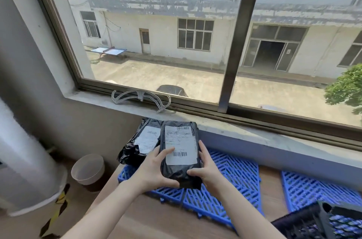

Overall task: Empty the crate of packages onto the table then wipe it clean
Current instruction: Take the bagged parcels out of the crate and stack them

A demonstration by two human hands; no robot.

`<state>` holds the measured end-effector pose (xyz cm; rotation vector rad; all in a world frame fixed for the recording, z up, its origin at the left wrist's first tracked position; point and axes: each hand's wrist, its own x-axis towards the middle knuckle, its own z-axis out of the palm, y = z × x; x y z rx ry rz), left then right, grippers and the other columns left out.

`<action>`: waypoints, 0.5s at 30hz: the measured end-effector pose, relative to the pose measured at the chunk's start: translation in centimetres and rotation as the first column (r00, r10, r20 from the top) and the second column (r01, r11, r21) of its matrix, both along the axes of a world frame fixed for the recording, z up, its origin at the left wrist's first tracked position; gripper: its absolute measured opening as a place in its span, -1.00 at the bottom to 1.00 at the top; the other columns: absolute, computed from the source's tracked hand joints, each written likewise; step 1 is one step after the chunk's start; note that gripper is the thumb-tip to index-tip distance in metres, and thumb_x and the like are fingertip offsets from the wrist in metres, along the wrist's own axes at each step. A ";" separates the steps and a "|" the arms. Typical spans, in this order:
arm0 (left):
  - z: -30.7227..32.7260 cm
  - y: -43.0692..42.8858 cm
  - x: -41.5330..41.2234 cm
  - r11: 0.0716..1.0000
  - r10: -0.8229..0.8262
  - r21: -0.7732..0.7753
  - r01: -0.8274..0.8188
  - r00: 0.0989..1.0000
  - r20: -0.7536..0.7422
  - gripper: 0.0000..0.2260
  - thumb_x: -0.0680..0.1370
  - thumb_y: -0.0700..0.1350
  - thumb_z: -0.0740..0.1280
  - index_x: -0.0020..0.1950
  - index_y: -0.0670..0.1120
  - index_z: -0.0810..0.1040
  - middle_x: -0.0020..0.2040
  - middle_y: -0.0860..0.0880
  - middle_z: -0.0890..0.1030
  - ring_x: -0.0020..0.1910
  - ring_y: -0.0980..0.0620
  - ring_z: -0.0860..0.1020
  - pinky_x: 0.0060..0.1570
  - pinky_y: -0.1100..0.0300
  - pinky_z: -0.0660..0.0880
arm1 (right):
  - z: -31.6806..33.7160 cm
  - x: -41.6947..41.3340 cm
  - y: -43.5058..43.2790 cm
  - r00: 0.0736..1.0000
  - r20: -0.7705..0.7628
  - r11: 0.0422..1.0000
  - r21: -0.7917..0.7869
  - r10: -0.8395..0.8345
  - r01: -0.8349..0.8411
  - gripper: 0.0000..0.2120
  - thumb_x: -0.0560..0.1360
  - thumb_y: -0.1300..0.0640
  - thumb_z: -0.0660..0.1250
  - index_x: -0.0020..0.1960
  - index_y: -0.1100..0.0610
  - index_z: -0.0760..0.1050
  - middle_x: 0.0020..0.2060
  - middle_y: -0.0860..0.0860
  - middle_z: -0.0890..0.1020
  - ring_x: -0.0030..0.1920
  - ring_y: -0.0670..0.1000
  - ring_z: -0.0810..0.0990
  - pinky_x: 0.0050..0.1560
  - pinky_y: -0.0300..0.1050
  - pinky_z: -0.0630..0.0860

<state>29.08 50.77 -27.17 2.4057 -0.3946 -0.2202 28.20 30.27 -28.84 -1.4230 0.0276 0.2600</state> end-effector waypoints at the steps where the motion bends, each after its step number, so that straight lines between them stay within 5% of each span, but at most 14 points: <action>1: -0.7 0.4 0.9 1.000 0.004 0.016 -0.003 1.000 -0.008 -0.08 0.25 0.14 0.60 0.51 0.24 0.20 0.45 0.02 0.20 0.52 0.07 0.07 0.42 0.20 0.10 | -0.4 0.7 0.4 1.000 -0.004 1.000 -0.021 0.008 -0.008 -0.03 0.19 0.41 0.35 0.44 -0.18 0.10 0.29 -0.14 0.46 0.26 -0.09 0.50 0.04 -0.18 0.55; 4: -2.9 1.7 4.1 0.998 -0.013 0.066 0.012 1.000 0.021 -0.11 0.21 0.19 0.57 0.47 0.23 0.24 0.23 0.13 0.31 0.37 0.05 0.27 0.31 0.23 0.26 | -1.6 2.9 1.7 1.000 -0.016 0.994 -0.108 0.009 -0.011 -0.05 0.22 0.41 0.37 0.45 -0.17 0.13 0.32 -0.16 0.43 0.28 -0.11 0.47 0.03 -0.24 0.54; 9: -5.9 3.0 8.9 0.988 -0.089 0.131 0.083 0.995 0.044 -0.11 0.17 0.34 0.47 0.44 0.26 0.23 0.09 0.13 0.31 0.17 0.07 0.28 0.25 0.13 0.31 | -3.8 6.3 3.5 0.993 -0.065 0.970 -0.227 -0.099 0.082 -0.02 0.22 0.37 0.38 0.51 -0.13 0.10 0.35 -0.10 0.38 0.32 -0.03 0.43 0.02 -0.24 0.54; 15: -8.9 4.0 13.2 0.952 -0.171 0.259 0.161 0.985 0.016 -0.07 0.13 0.44 0.37 0.46 0.29 0.17 0.24 0.12 0.35 0.32 0.02 0.23 0.41 0.01 0.14 | -6.0 9.1 5.0 0.981 -0.116 0.947 -0.301 -0.156 0.115 -0.02 0.25 0.41 0.39 0.52 -0.11 0.07 0.36 -0.11 0.37 0.32 -0.03 0.43 0.09 -0.18 0.55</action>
